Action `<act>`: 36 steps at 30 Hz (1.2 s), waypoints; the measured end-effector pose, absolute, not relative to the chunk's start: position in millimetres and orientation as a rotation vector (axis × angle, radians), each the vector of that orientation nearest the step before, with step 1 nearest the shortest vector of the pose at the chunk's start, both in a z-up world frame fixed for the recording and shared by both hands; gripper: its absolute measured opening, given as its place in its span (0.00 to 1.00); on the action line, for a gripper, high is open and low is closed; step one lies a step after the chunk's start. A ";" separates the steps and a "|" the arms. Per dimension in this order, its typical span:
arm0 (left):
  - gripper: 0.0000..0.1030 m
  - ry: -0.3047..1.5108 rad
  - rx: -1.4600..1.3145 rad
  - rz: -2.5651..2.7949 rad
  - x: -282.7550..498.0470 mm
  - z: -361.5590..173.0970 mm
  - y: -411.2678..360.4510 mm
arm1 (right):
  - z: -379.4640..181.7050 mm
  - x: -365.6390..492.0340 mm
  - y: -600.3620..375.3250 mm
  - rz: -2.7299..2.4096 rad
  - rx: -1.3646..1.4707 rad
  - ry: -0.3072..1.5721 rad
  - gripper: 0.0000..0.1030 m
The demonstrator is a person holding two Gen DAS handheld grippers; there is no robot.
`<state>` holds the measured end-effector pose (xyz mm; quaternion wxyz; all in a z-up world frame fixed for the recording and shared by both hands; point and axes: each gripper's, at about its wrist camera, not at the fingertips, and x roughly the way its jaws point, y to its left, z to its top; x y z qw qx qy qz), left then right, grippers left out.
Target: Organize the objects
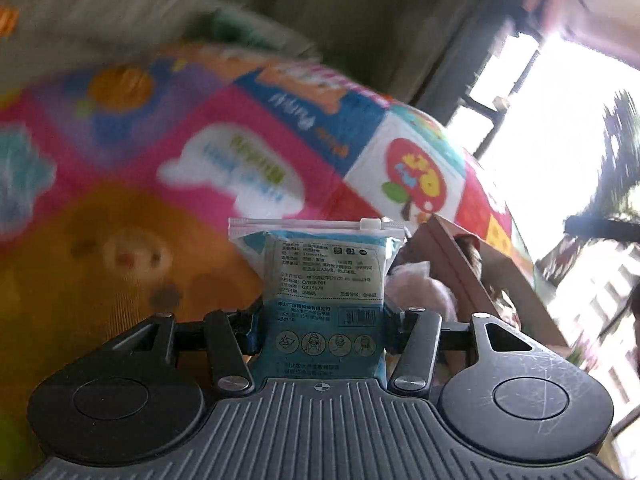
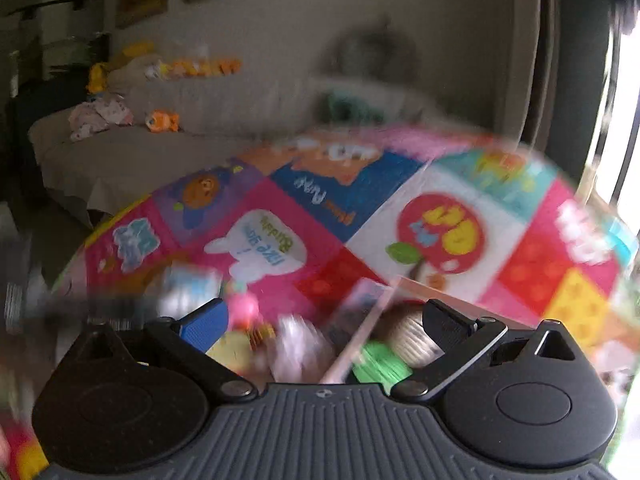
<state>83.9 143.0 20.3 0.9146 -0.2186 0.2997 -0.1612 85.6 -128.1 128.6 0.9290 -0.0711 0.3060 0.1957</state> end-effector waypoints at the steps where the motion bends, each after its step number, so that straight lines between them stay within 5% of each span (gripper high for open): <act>1: 0.55 0.612 -0.470 -0.329 83.5 17.3 146.0 | 128.5 117.1 -119.2 0.375 -0.117 0.690 0.96; 2: 0.55 0.599 -0.477 -0.323 81.4 16.2 147.8 | 126.7 140.7 -112.9 0.347 -0.098 0.729 0.90; 4: 0.55 0.572 -0.483 -0.325 77.2 17.8 150.2 | 116.6 193.2 -97.2 0.278 -0.094 0.809 0.47; 6: 0.56 0.553 -0.497 -0.331 73.7 19.8 151.9 | 97.4 241.9 -85.6 0.202 -0.072 0.907 0.27; 17: 0.56 0.574 -0.609 -0.291 77.6 13.6 167.9 | 19.7 299.3 -57.9 0.028 -0.207 1.058 0.14; 28: 0.56 0.626 -0.614 -0.275 60.3 11.7 151.7 | 23.0 147.2 -57.1 0.390 -0.249 1.130 0.13; 36: 0.56 0.714 -0.603 -0.347 30.2 9.7 97.9 | 37.0 10.4 -102.8 0.582 -0.341 0.984 0.10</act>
